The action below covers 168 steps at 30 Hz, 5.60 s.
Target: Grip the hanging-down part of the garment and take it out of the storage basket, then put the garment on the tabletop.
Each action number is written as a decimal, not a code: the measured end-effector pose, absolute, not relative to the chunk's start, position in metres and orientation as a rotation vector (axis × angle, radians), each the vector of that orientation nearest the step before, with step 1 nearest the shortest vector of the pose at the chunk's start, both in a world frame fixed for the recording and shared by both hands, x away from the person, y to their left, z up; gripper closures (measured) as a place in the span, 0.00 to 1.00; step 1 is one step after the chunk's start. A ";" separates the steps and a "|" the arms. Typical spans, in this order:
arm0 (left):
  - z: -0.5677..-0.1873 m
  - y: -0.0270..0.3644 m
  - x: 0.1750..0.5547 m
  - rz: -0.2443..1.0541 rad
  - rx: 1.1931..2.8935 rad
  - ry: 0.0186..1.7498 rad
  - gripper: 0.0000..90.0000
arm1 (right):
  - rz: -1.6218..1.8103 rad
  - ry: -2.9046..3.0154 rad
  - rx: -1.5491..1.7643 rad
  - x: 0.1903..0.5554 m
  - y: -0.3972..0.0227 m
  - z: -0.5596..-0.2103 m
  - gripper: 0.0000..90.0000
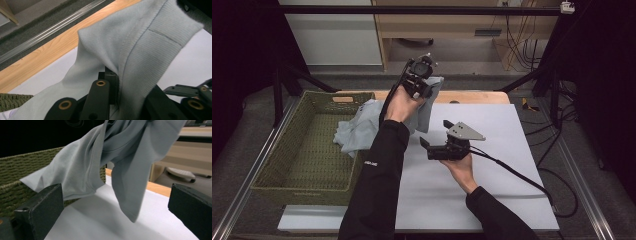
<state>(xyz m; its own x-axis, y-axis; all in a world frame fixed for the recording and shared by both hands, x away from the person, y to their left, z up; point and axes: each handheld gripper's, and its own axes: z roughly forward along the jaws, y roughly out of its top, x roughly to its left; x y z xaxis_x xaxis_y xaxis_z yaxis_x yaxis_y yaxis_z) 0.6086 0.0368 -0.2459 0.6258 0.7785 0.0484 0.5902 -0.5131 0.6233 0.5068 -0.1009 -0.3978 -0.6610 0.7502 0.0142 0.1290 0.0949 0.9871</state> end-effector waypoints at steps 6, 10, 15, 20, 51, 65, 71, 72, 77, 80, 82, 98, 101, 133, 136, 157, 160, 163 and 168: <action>-0.246 0.036 0.608 0.441 2.286 1.067 0.92 | 1.627 1.883 0.862 0.516 -0.085 -0.399 0.02; -0.246 0.036 0.609 0.441 2.290 1.068 0.92 | 1.635 1.895 0.868 0.523 -0.076 -0.401 0.02; -0.247 0.036 0.609 0.444 2.293 1.069 0.92 | 1.625 1.897 0.864 0.529 -0.064 -0.403 0.03; -0.247 0.036 0.609 0.448 2.301 1.063 0.92 | 1.614 1.909 0.881 0.538 -0.051 -0.404 0.04; -0.248 0.042 0.607 0.457 2.303 1.061 0.92 | 1.647 2.036 0.906 0.552 -0.029 -0.403 0.96; -0.246 0.049 0.604 0.467 2.297 1.069 0.92 | 1.676 2.030 0.813 0.525 -0.049 -0.392 0.97; -0.244 0.047 0.602 0.466 2.292 1.067 0.92 | 1.658 2.016 0.779 0.512 -0.065 -0.381 0.97; -0.244 0.047 0.602 0.466 2.292 1.067 0.92 | 1.649 2.014 0.768 0.510 -0.068 -0.380 0.97; -0.243 0.043 0.599 0.466 2.301 1.056 0.92 | 1.643 2.003 0.746 0.501 -0.083 -0.373 0.97; -0.242 0.041 0.597 0.460 2.304 1.050 0.92 | 1.632 1.992 0.748 0.494 -0.099 -0.366 0.97; -0.241 0.039 0.596 0.460 2.301 1.047 0.92 | 1.626 1.989 0.746 0.491 -0.106 -0.363 0.97; -0.238 0.031 0.585 0.438 2.292 1.007 0.92 | 1.609 1.914 0.764 0.476 -0.150 -0.346 0.97; -0.237 0.028 0.583 0.443 2.300 1.002 0.92 | 1.600 1.904 0.773 0.476 -0.157 -0.344 0.97; -0.240 0.026 0.575 0.458 2.290 0.980 0.92 | 1.624 1.877 0.844 0.459 -0.180 -0.355 0.06; -0.243 0.026 0.575 0.445 2.282 0.976 0.92 | 1.625 1.855 0.867 0.450 -0.187 -0.356 0.01; -0.292 0.023 0.562 0.381 2.273 0.909 0.92 | 1.609 1.801 0.924 0.431 -0.236 -0.390 0.01; -0.301 0.023 0.561 0.380 2.295 0.886 0.92 | 1.609 1.802 0.923 0.429 -0.240 -0.394 0.01; -0.314 0.022 0.556 0.364 2.292 0.863 0.92 | 1.599 1.811 0.936 0.426 -0.246 -0.400 0.01; -0.329 0.018 0.553 0.345 2.309 0.858 0.92 | 1.587 1.821 0.927 0.425 -0.252 -0.404 0.01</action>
<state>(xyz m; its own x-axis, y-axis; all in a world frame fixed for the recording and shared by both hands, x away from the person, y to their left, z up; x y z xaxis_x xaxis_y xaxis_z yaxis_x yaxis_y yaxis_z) 0.5526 0.0182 -0.3286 0.7523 0.6585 0.0212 0.4896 -0.5802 0.6509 0.4247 -0.2519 -0.4043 -0.6124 0.7897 0.0361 0.1438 0.0663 0.9874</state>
